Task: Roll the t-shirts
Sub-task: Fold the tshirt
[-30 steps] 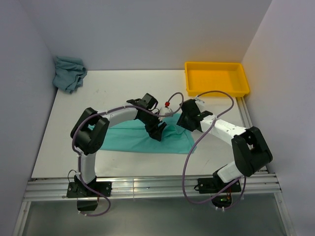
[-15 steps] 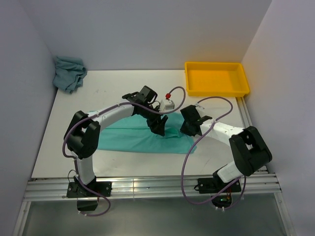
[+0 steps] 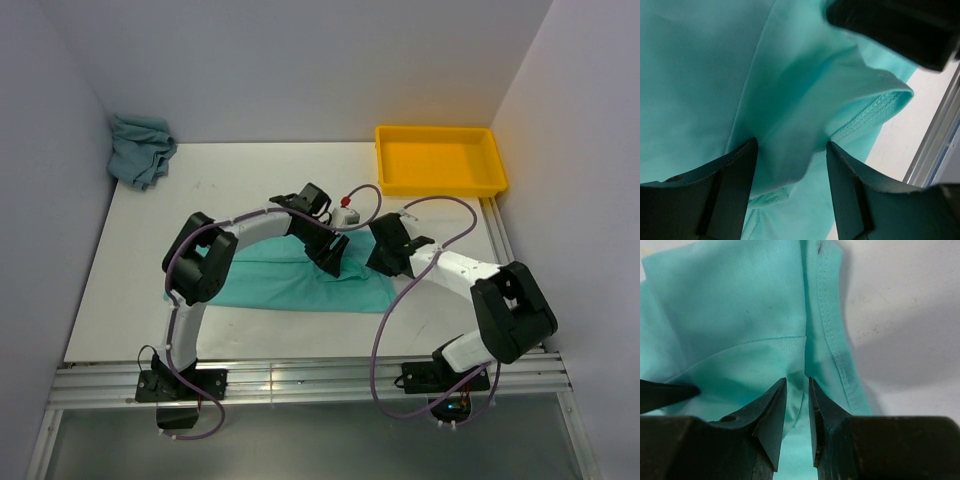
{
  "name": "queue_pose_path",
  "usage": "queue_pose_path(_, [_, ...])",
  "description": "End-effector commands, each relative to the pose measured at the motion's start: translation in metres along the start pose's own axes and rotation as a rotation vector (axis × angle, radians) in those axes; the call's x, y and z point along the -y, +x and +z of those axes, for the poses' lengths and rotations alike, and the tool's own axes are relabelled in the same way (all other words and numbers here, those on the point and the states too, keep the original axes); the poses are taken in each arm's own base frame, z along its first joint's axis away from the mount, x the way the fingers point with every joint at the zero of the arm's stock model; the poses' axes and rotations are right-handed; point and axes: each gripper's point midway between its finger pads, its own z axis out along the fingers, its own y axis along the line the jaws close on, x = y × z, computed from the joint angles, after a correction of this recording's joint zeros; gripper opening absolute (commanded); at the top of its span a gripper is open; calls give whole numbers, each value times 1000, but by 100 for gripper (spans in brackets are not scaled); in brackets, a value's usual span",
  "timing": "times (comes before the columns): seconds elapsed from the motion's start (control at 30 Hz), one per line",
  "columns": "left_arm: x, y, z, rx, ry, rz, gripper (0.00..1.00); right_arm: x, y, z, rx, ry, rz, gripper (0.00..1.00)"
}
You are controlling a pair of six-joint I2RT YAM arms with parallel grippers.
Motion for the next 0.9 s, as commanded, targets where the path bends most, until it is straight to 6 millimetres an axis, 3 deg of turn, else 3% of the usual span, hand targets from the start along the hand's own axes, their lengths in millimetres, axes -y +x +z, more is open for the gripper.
queue_pose_path(0.0, [5, 5, -3, -16, -12, 20, 63, -13, -27, -17, 71, -44, 28, 32])
queue_pose_path(0.27, [0, 24, -5, -63, -47, 38, 65, -24, -46, -38, 107, -119, 67, 33])
queue_pose_path(0.47, [2, 27, -6, -76, -33, 47, 70, -46, -50, -56, 108, -250, 103, 31])
queue_pose_path(0.73, [12, 11, -11, -40, 1, 49, 77, -68, -29, -41, 35, -345, 124, 25])
queue_pose_path(0.87, [20, 1, -17, -19, 19, 51, 79, -68, -13, -28, 4, -332, 120, 25])
